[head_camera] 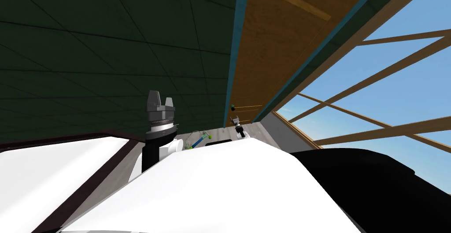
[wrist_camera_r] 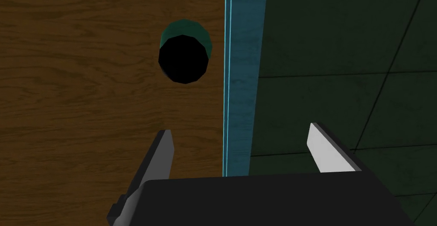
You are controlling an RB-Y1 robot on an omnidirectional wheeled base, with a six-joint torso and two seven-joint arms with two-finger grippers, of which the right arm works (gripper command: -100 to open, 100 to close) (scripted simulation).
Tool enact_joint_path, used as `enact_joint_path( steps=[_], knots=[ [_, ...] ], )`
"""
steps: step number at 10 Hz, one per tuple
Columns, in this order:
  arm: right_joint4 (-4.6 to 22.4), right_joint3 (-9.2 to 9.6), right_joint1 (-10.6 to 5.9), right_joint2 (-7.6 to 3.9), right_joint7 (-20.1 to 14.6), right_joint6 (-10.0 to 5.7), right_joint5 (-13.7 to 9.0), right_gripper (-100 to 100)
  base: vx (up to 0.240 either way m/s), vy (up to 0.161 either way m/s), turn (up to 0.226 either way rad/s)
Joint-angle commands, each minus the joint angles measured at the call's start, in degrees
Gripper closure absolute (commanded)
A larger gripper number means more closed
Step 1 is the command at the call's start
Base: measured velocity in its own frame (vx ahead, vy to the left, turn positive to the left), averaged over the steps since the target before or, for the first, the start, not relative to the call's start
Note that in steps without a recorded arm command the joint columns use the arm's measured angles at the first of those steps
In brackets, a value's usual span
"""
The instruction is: Pull the door open
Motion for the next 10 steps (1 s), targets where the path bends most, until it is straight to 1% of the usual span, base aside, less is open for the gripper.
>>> enact_joint_path(
  steps=[1, 2, 3, 4, 6, 9, 10],
  knots=[
    [1.6, -0.17, -1.08, -0.35, 1.08, -0.24, -1.31, -100, 0.001, 0.014, 0.083],
    [2.24, -0.21, -1.59, -0.29, 1.61, -0.22, -2.02, -100, 0.058, -0.002, 0.068],
    [3.04, -0.25, -2.23, -0.03, 2.29, -0.2, -2.93, -100, 0.13, -0.022, 0.054],
    [3.42, -0.27, -2.53, 0.17, 2.6, -0.19, -3.35, -100, 0.161, -0.043, 0.004],
    [4.25, -0.32, -3.2, 0.79, 3.3, -0.18, -4.28, -100, 0.196, -0.053, -0.059],
    [4.94, -0.35, -3.75, 1.57, 3.88, -0.16, -5.06, -100, 0.172, -0.048, -0.094],
    [5.1, -0.36, -3.88, 1.78, 4.02, -0.16, -5.24, -100, 0.079, -0.045, 0.066]
  ],
)
